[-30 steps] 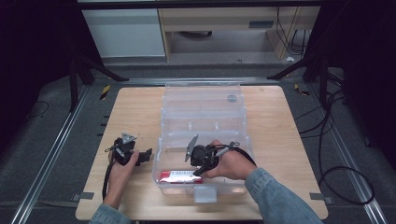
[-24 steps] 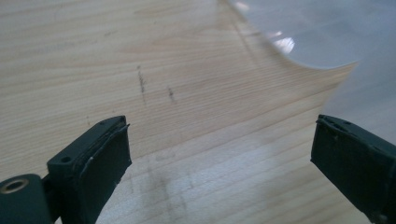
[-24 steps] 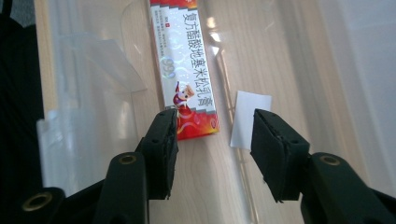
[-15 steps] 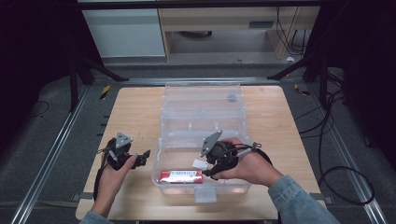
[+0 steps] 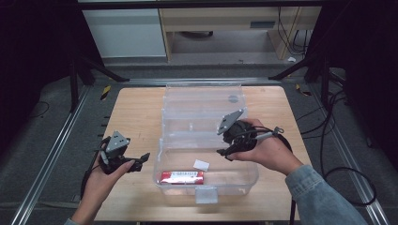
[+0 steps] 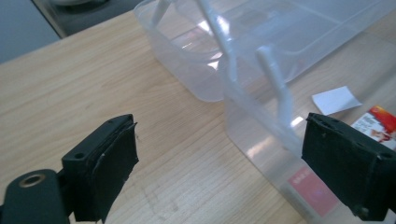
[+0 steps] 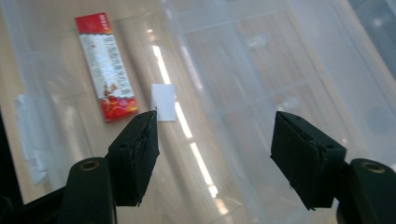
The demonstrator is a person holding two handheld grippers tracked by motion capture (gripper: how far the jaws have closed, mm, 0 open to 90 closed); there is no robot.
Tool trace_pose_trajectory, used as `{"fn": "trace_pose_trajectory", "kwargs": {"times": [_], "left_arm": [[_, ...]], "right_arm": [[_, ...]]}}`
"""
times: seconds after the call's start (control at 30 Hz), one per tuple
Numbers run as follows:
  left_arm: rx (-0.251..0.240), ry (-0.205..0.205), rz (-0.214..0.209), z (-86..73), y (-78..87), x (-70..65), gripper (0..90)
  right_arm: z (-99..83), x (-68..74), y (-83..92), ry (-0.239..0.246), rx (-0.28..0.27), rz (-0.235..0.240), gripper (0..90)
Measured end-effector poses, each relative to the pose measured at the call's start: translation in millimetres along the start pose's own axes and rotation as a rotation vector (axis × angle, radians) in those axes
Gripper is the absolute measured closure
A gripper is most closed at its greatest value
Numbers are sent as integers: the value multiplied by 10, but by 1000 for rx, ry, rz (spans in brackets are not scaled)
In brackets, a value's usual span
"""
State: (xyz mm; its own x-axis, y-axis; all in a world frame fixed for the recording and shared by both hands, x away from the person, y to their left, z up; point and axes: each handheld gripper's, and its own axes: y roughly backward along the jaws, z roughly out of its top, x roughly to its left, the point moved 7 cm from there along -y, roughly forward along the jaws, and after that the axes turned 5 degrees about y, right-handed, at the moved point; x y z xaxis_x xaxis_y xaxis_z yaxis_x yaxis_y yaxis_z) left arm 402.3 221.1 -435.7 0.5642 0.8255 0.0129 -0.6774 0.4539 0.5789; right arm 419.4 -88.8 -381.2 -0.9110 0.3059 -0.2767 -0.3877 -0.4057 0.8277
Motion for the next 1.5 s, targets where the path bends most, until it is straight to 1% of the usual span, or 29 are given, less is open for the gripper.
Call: {"fn": "trace_pose_trajectory", "kwargs": {"times": [0.07,0.1,0.13,0.17,0.2,0.27,0.3,0.33,0.37,0.43,0.5,0.57,0.6,0.63,0.7,0.8,0.93,1.0,1.1,1.13,1.17,1.2,1.23,1.27,1.3,1.33,1.37,1.43,1.5], "left_arm": [[1,-18,-16,49,47,-54,114],[1,-18,-16,49,47,-54,126],[1,-36,-34,96,83,-117,146],[1,-36,-34,96,83,-117,154],[1,-53,-62,137,95,-198,162],[10,-76,-80,155,92,-266,187],[10,-76,-80,155,92,-266,200],[17,-104,-96,170,92,-362,221],[17,-104,-96,170,92,-362,230],[24,-139,-123,192,100,-508,245],[24,-153,-135,212,109,-592,260],[23,-171,-155,239,120,-692,269],[27,-182,-168,249,124,-737,275],[27,-184,-192,260,121,-800,278],[37,-208,-209,257,101,-868,288],[57,-226,-219,223,65,-927,301],[81,-227,-253,160,37,-1004,327],[89,-232,-260,131,27,-1028,340],[100,-238,-285,91,28,-1075,348],[100,-238,-285,91,28,-1075,351],[101,-243,-296,69,30,-1105,358],[101,-243,-296,69,30,-1105,362],[101,-236,-307,52,28,-1128,375],[108,-234,-329,21,24,-1160,386],[108,-234,-329,21,24,-1160,392],[125,-248,-341,-20,13,-1194,421],[125,-248,-341,-20,13,-1194,446],[144,-270,-350,-69,-3,-1245,469],[151,-277,-353,-82,0,-1256,483]], "right_arm": [[-30,-80,26,-24,5,-19,329],[-48,-125,39,-33,7,-29,331],[-66,-180,56,-45,4,-36,333],[-78,-217,67,-51,5,-45,334],[-99,-277,79,-64,9,-57,336],[-122,-360,95,-85,2,-72,348],[-122,-360,95,-85,2,-72,348],[-148,-451,121,-108,7,-90,359],[-152,-482,133,-114,6,-94,365],[-156,-534,153,-117,3,-106,377],[-164,-591,174,-115,13,-122,392],[-169,-654,192,-127,12,-131,407],[-171,-676,197,-128,13,-136,412],[-176,-703,203,-131,19,-142,415],[-188,-759,208,-132,29,-155,429],[-225,-835,190,-144,44,-160,444],[-251,-881,152,-142,62,-161,473],[-245,-899,142,-139,61,-165,486],[-230,-913,130,-129,66,-169,501],[-230,-913,130,-129,66,-169,501],[-222,-920,116,-117,77,-168,513],[-222,-920,116,-117,77,-168,513],[-216,-931,102,-110,81,-164,537],[-213,-938,97,-109,82,-164,545],[-213,-938,97,-109,82,-164,545],[-201,-950,87,-109,81,-164,572],[-201,-950,87,-109,81,-164,572],[-184,-957,66,-95,83,-162,613],[-181,-955,53,-90,85,-159,623]]}}
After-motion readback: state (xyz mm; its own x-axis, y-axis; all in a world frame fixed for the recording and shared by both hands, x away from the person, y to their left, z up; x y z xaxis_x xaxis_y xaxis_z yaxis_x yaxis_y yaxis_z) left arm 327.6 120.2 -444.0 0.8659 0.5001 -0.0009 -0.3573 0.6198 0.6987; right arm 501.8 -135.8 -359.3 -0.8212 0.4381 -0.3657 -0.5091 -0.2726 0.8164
